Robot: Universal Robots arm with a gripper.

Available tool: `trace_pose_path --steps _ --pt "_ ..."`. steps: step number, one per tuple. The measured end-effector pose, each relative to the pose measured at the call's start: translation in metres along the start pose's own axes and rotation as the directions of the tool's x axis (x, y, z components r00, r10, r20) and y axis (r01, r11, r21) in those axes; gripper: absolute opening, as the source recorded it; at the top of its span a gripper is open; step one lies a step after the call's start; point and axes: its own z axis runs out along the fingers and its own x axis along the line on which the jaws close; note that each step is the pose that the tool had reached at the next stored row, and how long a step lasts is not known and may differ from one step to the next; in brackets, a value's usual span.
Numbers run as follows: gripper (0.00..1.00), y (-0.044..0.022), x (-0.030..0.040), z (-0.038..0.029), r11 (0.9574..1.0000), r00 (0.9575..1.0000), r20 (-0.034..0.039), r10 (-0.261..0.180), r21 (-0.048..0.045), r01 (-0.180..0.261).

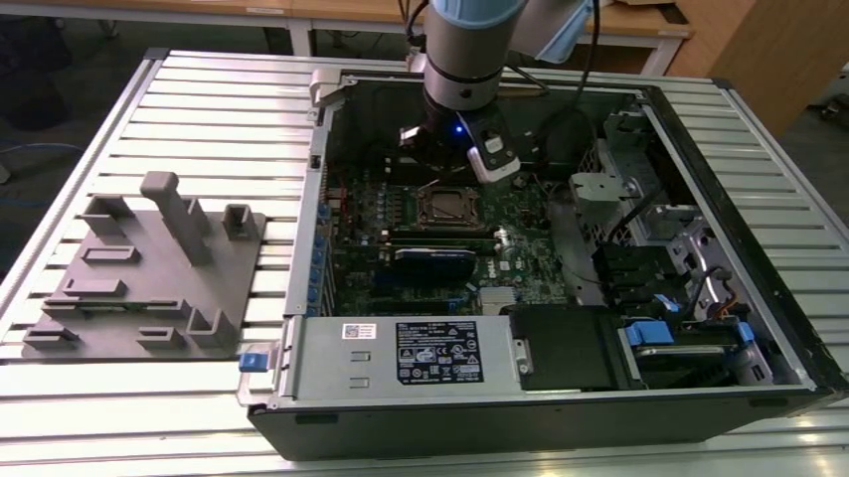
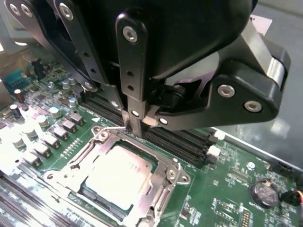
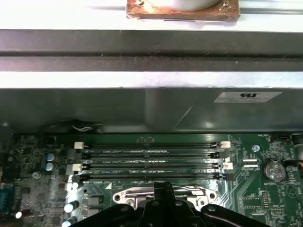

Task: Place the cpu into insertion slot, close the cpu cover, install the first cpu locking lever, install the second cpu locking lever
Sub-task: 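Install the first cpu locking lever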

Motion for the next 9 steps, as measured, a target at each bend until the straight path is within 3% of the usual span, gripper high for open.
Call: trace_pose_path --steps 3,9 --pt "0.1 -0.0001 0.0004 0.0017 1.0 0.9999 0.0144 -0.004 -0.0016 0.004" --pt "0.1 0.0056 0.0009 0.0047 1.0 0.9998 0.0176 -0.005 -0.0016 0.005"
